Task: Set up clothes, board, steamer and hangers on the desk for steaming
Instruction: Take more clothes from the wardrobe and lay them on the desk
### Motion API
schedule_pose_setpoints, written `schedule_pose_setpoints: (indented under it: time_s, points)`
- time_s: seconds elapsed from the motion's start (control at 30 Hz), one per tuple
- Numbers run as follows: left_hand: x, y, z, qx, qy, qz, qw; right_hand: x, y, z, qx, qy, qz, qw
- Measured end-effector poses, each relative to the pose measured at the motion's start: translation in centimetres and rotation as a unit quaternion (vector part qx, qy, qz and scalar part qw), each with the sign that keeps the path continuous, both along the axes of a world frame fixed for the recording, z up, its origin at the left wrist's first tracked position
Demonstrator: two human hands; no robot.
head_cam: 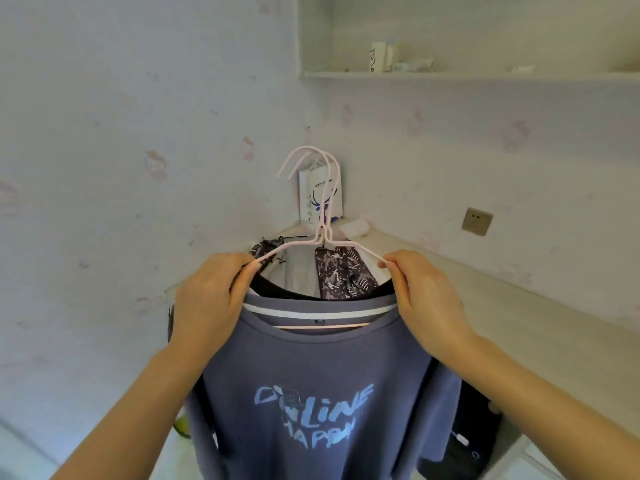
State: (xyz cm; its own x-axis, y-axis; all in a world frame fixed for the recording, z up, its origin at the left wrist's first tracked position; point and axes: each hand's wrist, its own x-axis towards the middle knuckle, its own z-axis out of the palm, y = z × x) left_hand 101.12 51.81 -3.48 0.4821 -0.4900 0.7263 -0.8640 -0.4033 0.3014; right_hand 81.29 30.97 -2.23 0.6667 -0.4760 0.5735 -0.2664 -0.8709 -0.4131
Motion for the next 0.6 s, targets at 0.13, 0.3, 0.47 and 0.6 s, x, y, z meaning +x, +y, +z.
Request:
schedule_pose_setpoints:
  time_s: [0.13, 0.3, 0.47, 0.6]
  points:
    - [2.2, -2.5, 0.4, 0.008, 0.012, 0.021, 1.0, 3.1, -2.8, 0.2, -0.022, 0.009, -0.003, 1.0]
    - [6.3, -6.0, 0.5, 0.012, 0.044, 0.019, 0.999, 7.8, -6.7, 0.3, -0.019, 0.013, 0.007, 1.0]
    - [12.3, -9.6, -0.6, 0.018, 0.042, 0.016, 0.999, 13.4, -10.7, -0.5, 0.011, 0.005, 0.031, 0.999]
    - [17.8, -12.7, -1.4, 0.041, 0.055, 0.007, 0.998, 18.4, -14.1, -1.1, 0.048, 0.005, 0.043, 0.998]
